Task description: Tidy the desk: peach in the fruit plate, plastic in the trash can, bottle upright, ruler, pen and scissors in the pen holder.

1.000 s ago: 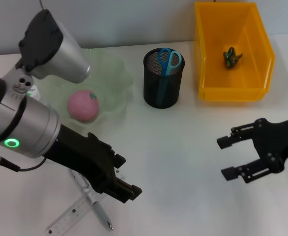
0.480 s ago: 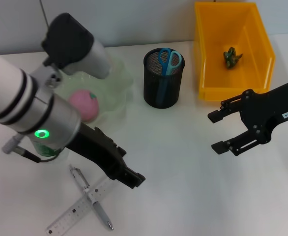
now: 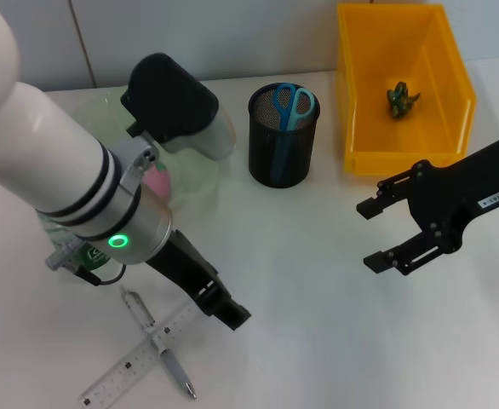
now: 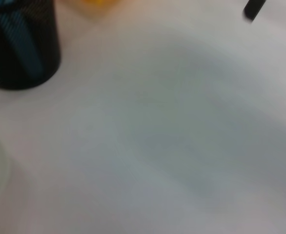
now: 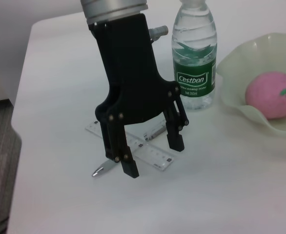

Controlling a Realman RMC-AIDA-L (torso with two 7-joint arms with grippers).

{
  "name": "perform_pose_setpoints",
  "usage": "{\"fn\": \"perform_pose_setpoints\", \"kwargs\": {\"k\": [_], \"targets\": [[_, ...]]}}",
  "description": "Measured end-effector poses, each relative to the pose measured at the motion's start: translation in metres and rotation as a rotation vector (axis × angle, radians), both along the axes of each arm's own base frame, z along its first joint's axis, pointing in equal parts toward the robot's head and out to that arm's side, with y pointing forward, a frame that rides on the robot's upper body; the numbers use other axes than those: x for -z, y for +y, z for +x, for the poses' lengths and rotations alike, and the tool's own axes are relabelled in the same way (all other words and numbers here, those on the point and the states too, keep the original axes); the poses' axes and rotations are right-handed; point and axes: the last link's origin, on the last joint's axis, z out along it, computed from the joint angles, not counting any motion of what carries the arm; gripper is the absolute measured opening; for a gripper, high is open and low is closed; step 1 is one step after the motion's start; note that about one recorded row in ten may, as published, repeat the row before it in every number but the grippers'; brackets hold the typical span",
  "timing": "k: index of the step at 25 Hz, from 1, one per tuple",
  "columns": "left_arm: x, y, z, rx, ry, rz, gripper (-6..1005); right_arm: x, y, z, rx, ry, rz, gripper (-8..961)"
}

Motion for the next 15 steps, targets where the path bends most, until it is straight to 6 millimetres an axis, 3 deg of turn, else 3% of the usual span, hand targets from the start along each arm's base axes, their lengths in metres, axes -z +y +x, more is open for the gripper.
{"fn": "perform_pose_setpoints", "kwargs": {"k": [15], "targets": [[0.01,0.0,-0.01,0.011,0.083,0.035,726,0.001,0.002,0.001,0.003,-0.009,0.016,790]]}}
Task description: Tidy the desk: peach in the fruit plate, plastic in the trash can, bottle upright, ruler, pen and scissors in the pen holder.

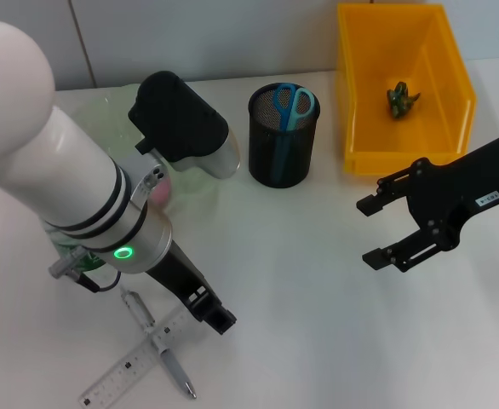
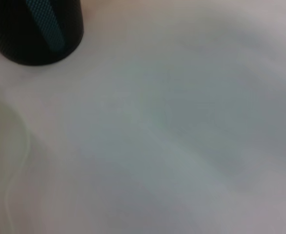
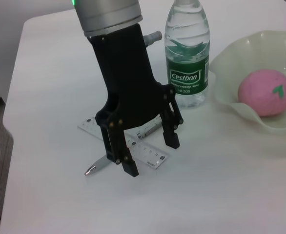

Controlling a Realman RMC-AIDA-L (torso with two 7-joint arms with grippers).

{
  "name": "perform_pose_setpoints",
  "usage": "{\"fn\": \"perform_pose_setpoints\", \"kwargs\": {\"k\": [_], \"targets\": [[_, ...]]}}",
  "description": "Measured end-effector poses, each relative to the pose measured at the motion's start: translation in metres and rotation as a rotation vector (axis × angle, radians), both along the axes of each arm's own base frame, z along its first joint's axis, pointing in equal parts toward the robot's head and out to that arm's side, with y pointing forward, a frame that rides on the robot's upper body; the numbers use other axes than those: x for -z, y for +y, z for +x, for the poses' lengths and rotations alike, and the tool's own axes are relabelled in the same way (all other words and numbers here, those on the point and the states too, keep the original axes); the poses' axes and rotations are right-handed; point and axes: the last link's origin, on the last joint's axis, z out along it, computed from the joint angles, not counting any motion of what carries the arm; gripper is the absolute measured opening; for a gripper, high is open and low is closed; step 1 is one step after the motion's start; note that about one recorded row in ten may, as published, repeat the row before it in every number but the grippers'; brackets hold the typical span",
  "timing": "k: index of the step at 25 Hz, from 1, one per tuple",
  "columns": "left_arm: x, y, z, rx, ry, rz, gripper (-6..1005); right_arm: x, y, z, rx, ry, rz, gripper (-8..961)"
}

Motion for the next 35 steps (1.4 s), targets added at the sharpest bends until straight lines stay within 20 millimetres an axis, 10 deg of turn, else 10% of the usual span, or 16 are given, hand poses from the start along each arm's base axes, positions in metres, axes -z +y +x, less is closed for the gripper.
{"fn": "perform_pose_setpoints", "kwargs": {"k": [35], "targets": [[0.01,0.002,-0.017,0.002,0.049,0.008,673,0.004,0.004,-0.001,0.003,-0.031,0.008,788]]}}
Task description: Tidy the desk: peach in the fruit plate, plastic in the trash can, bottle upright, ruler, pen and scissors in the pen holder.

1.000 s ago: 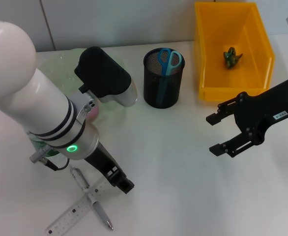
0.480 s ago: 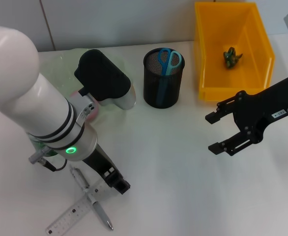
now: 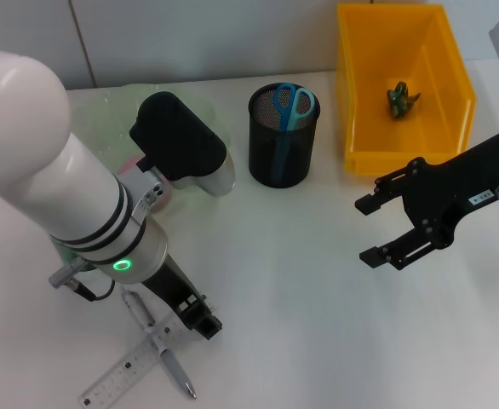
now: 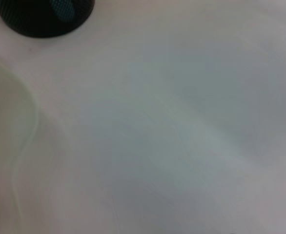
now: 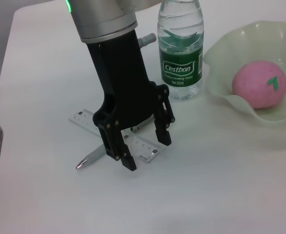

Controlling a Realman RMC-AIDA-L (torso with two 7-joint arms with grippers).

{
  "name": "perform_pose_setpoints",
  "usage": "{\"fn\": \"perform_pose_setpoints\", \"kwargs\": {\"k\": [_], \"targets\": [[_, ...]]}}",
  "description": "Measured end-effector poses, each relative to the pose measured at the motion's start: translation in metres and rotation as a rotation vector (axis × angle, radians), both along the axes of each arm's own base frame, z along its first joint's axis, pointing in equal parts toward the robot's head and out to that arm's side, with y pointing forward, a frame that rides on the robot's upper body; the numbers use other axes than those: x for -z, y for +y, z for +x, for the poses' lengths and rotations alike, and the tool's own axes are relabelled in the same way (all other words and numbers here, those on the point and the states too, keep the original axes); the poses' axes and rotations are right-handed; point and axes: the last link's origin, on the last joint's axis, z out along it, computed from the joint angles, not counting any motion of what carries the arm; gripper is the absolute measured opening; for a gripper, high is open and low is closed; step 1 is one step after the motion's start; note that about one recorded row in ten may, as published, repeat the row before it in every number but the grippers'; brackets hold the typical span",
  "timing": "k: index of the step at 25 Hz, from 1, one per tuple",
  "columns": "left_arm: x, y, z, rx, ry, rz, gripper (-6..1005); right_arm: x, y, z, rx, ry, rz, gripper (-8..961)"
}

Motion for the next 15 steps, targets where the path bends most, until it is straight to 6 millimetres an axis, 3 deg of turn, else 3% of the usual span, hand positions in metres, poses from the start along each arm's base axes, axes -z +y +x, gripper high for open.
{"fn": "perform_pose_setpoints", "kwargs": {"k": [15], "targets": [[0.0016,-0.0026,-0.0005,0.012,0.007,-0.01,599,0.0001,0.0002,-0.0006,0.015,-0.001,-0.001,787]]}}
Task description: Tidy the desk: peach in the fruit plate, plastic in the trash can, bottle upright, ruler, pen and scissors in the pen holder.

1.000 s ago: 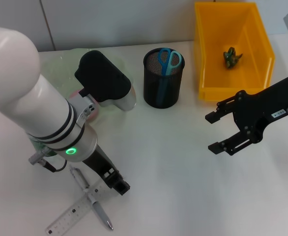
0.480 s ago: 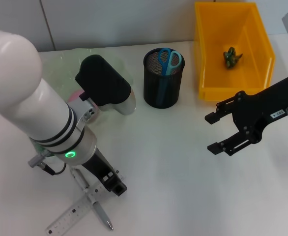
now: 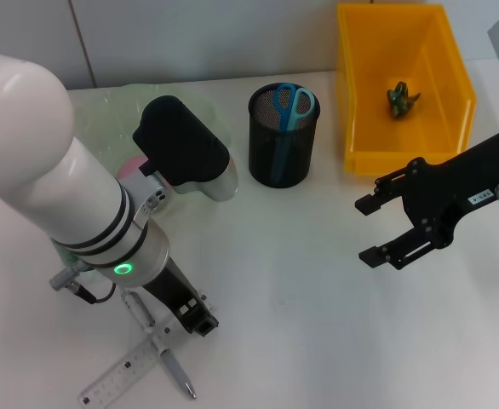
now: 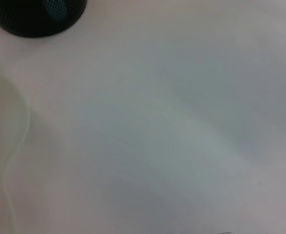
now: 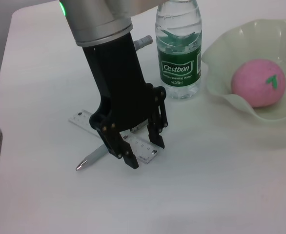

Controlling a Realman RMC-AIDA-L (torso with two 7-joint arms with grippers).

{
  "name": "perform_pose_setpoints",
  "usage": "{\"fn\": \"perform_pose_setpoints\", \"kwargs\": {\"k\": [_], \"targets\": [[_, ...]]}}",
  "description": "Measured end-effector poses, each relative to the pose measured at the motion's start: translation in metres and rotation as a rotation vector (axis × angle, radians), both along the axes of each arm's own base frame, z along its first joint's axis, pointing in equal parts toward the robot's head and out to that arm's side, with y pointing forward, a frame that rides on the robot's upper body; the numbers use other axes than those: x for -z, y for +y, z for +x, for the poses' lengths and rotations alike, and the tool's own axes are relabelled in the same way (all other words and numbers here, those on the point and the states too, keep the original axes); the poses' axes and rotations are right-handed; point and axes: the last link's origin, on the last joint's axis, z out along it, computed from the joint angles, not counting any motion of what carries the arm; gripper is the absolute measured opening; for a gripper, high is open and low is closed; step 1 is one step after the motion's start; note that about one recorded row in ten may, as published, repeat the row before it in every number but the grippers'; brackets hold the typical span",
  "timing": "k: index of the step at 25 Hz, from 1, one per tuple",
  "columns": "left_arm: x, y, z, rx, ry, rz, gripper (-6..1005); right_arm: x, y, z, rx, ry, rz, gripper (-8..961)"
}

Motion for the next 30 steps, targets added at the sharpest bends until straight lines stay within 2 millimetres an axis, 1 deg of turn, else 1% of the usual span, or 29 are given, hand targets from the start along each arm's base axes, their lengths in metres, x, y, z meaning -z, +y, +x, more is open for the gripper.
{"fn": "perform_pose_setpoints", "kwargs": {"k": [3,9,10,11,12,14,16,17,18,20,21,23,24,25,26,27,28,29,30], "targets": [[0.0,0.0,0.001,0.005,0.0,0.0,500,-0.001,0.0,0.0,0.006,-0.005,0.003,787],[-0.001,0.0,0.002,0.007,-0.001,0.0,401,-0.001,0.0,0.0,0.01,-0.01,0.002,786],[-0.003,0.001,0.007,0.018,-0.012,0.003,384,-0.001,0.001,0.0,0.011,-0.012,0.002,786],[-0.003,0.001,0.007,0.018,-0.012,0.003,384,-0.001,0.001,0.0,0.012,-0.015,0.002,786],[-0.007,0.001,0.012,0.025,-0.021,0.005,385,-0.001,0.001,0.0,0.013,-0.018,0.002,786],[-0.007,0.001,0.012,0.025,-0.021,0.005,386,-0.002,0.002,0.0,0.013,-0.024,0.002,786],[-0.027,0.001,0.027,0.022,-0.071,0.02,386,-0.002,0.002,-0.001,0.013,-0.026,0.003,786],[-0.027,0.001,0.027,0.022,-0.071,0.02,387,-0.003,0.002,-0.001,0.015,-0.027,0.004,786],[-0.035,0.002,0.032,0.015,-0.097,0.029,387,-0.004,0.002,-0.001,0.019,-0.029,0.005,786],[-0.035,0.002,0.032,0.015,-0.097,0.029,388,-0.006,0.001,0.002,0.034,-0.031,0.01,786],[-0.064,0.003,0.049,-0.015,-0.235,0.031,388,-0.007,0.001,0.003,0.042,-0.029,0.014,785],[-0.083,0.005,0.058,-0.045,-0.368,0.024,389,-0.014,0.0,0.01,0.072,-0.009,0.041,785],[-0.083,0.005,0.058,-0.045,-0.368,0.024,389,-0.014,0.0,0.01,0.072,-0.009,0.041,785],[-0.092,0.006,0.061,-0.055,-0.438,0.019,390,-0.016,-0.001,0.012,0.086,0.002,0.05,785],[-0.092,0.006,0.061,-0.055,-0.438,0.019,390,-0.018,-0.002,0.014,0.096,0.01,0.057,785],[-0.111,0.008,0.063,-0.09,-0.651,0.005,391,-0.02,-0.003,0.017,0.108,0.02,0.064,785],[-0.115,0.007,0.064,-0.095,-0.715,0.0,391,-0.024,-0.006,0.022,0.132,0.039,0.079,785],[-0.115,0.007,0.064,-0.095,-0.715,0.0,391,-0.024,-0.006,0.022,0.132,0.039,0.079,785],[-0.12,0.007,0.061,-0.105,-0.796,0.002,392,-0.024,-0.007,0.024,0.143,0.048,0.084,785]]}}
